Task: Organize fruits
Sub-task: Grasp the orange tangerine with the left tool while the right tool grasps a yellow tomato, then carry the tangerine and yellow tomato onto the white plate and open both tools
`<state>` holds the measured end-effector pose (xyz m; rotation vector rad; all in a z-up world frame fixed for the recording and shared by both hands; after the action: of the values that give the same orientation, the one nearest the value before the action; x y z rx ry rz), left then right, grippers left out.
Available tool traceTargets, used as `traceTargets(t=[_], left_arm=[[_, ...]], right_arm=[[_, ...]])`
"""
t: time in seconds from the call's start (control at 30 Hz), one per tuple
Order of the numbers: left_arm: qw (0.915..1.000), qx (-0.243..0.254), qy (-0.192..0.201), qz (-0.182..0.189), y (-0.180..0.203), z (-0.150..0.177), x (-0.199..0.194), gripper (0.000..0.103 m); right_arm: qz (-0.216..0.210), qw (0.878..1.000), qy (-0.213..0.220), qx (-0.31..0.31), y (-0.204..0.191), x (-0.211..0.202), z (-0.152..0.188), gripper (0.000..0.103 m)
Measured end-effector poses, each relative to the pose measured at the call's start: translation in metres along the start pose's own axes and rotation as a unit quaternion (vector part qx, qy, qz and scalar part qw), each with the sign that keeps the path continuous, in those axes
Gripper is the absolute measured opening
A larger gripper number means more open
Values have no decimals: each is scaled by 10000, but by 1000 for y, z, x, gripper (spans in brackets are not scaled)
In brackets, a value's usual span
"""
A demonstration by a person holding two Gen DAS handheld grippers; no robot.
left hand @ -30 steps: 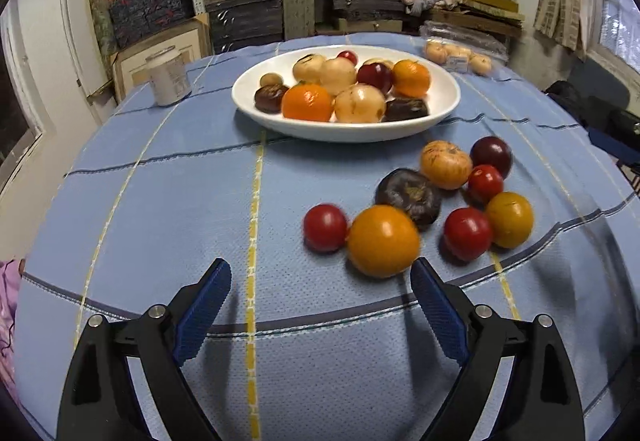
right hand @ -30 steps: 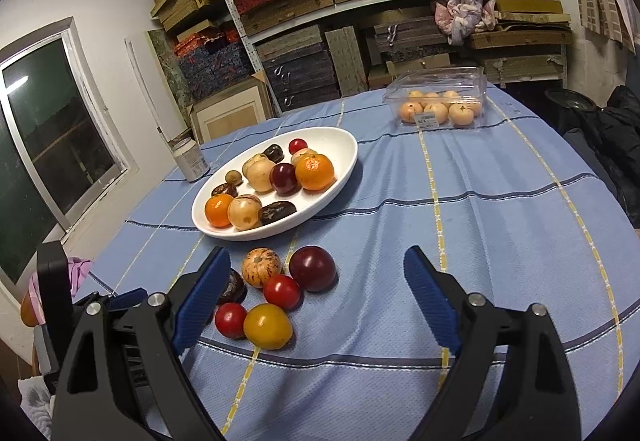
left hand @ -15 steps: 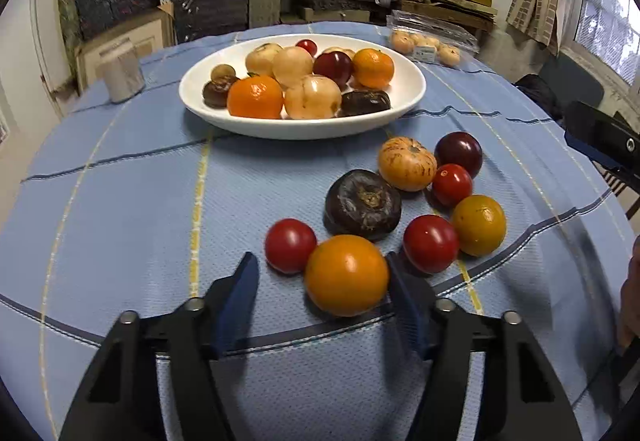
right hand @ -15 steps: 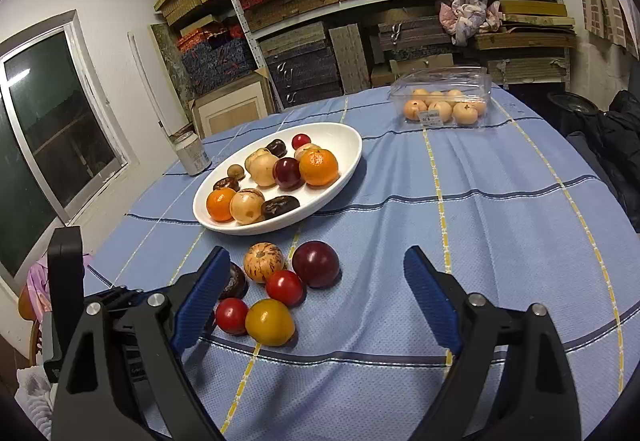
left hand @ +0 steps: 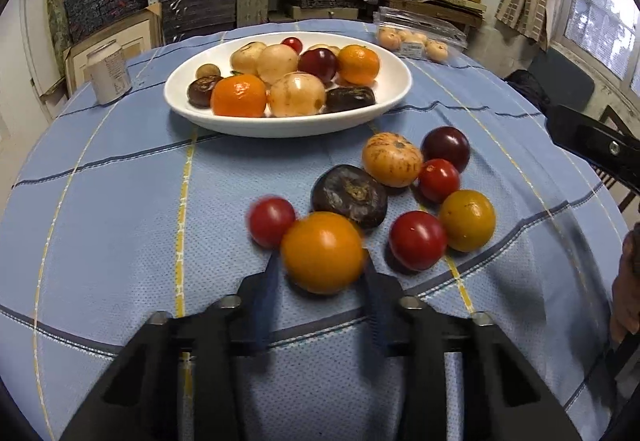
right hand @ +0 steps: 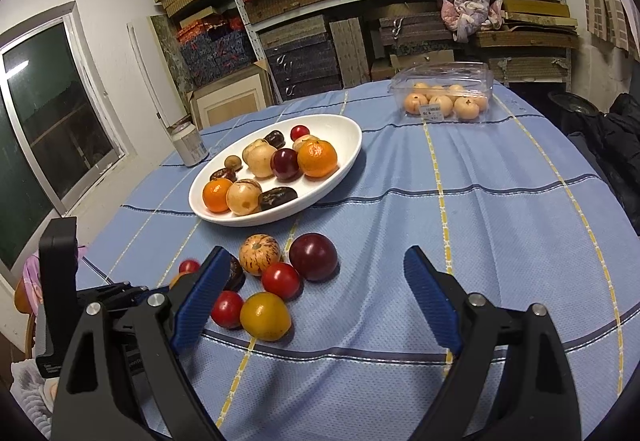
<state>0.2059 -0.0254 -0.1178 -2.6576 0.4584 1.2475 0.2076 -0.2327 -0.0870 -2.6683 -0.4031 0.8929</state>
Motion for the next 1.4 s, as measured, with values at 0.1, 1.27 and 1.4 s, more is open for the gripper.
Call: traceTargets(t=[0.1,1.27,1.4], left_arm=[[10000,-60,3,19,-2,-1,1,38],[9990,-384,245,9,-20,0,-18,38],[9991,-372,201,10,-20,1,-15,38]], right_arm=[[26,10000,-30,0,1,2,1,86],[32,9879,-1019,-1173,-35,47,41,55],[-165,9858,-1207,-1157,-39,53,43,39]])
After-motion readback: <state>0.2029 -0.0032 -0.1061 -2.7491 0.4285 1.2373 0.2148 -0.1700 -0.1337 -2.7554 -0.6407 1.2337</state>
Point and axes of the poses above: each gripper's, at about its wrist camera, not at the fingertips, and x roughly the way its jaws point, y to its right, z to its underside, the point moved 2 cm from there along x, roughly the way its jaws point, and after that the axes turned 4 degrees about x, right-handed, at the moved point
